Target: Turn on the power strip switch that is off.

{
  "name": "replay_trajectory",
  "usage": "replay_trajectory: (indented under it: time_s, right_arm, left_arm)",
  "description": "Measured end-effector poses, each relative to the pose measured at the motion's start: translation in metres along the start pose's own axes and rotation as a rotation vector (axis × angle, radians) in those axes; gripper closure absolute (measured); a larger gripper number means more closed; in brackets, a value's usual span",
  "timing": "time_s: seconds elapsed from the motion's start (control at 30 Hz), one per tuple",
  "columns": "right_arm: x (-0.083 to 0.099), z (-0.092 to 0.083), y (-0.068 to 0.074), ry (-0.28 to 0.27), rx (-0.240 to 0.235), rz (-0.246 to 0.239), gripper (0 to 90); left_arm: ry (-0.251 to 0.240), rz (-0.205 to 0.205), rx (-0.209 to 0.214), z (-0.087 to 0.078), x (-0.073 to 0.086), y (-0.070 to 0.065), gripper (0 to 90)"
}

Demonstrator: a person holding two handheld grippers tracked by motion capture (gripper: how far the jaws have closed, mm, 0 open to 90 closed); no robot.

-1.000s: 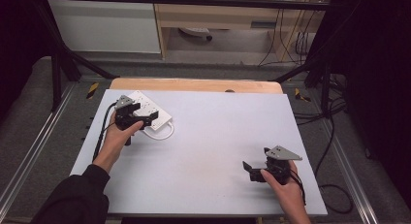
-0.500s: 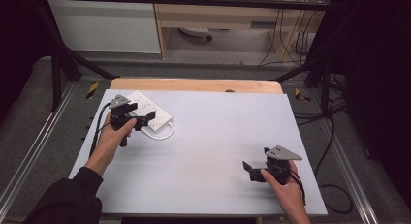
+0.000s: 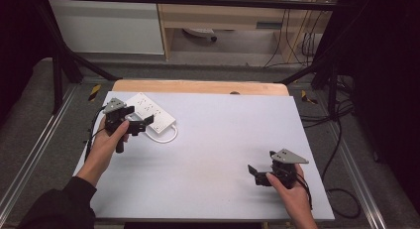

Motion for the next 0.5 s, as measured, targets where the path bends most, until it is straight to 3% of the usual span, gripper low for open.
replay_trajectory:
  time_s: [0.5]
  right_arm:
    - [0.0,0.0,-0.001,0.001,0.001,0.003,2.7]
  left_arm:
    - [-0.016,-0.011,0.027,-0.03,0.008,0.0,6.1]
Point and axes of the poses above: each handheld gripper's, and its own axes: z roughly forward along the jaws, x roughly out of its underside, y roughly to its left, the point moved 7 cm from there along z, roughly forward along the jaws, and after that the axes turned 13 degrees about -x, right-handed, at the moved point
